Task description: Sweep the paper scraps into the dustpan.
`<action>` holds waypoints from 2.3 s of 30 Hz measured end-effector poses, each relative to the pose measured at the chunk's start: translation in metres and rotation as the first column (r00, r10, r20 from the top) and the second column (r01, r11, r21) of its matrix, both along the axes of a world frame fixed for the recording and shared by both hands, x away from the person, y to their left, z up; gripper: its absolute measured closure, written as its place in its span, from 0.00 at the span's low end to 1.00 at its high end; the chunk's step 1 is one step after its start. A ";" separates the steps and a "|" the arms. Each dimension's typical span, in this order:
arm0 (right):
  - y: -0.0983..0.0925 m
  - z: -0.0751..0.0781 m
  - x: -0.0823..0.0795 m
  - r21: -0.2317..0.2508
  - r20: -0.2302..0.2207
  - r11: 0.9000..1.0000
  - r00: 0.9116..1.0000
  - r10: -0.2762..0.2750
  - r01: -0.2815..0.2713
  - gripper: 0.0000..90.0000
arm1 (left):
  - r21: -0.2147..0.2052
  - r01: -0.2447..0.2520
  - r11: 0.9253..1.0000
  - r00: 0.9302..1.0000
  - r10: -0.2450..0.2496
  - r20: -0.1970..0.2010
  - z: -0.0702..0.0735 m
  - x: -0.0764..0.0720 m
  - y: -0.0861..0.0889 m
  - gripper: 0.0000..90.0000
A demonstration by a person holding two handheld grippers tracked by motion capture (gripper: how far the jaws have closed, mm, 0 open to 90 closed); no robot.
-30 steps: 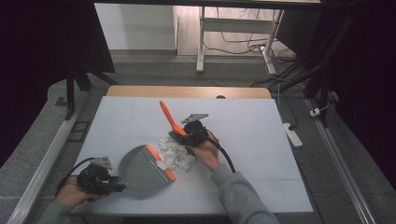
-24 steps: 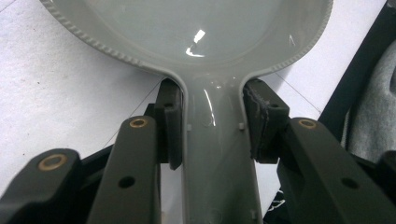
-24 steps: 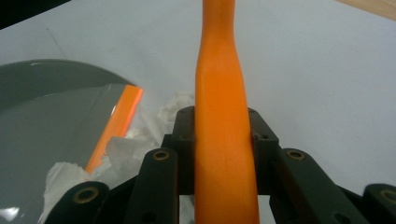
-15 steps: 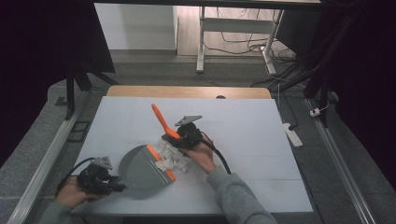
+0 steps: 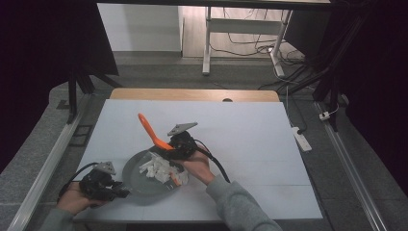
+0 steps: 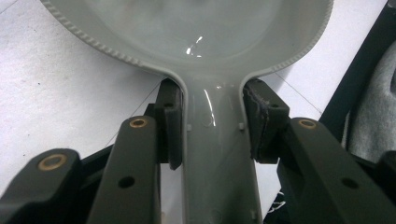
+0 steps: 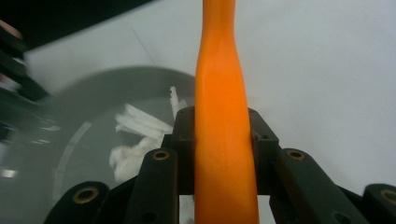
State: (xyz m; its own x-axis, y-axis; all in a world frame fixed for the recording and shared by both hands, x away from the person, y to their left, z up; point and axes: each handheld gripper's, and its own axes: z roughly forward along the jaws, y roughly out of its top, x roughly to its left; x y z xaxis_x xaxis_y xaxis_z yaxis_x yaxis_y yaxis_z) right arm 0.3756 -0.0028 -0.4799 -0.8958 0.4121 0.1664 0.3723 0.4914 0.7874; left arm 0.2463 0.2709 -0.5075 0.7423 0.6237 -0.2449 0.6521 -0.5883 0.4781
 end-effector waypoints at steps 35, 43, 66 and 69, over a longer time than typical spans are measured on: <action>-0.011 -0.016 0.047 -0.099 0.019 0.972 0.977 -0.214 0.215 0.78 | -0.015 -0.006 1.000 1.000 0.006 -0.003 -0.003 0.001 0.000 0.68; 0.014 -0.019 0.037 -0.118 0.010 0.980 0.987 -0.158 0.158 0.77 | -0.019 -0.010 1.000 1.000 0.010 -0.003 -0.004 0.002 0.000 0.68; 0.010 0.016 0.012 0.035 0.030 0.993 0.993 -0.114 0.113 0.77 | -0.019 -0.013 1.000 1.000 0.013 -0.005 -0.004 0.002 -0.001 0.68; -0.003 0.017 0.019 0.008 0.058 0.988 0.986 -0.155 0.155 0.77 | -0.019 -0.014 1.000 1.000 0.014 -0.005 -0.004 0.002 -0.001 0.68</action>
State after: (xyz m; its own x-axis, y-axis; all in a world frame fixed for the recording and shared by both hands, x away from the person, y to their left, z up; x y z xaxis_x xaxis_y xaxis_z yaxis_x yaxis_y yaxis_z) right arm 0.3949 -0.0054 -0.4632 -0.8295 0.5460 0.1174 0.3971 0.4288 0.8114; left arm 0.2486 0.2701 -0.5112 0.7325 0.6293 -0.2599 0.6623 -0.5702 0.4860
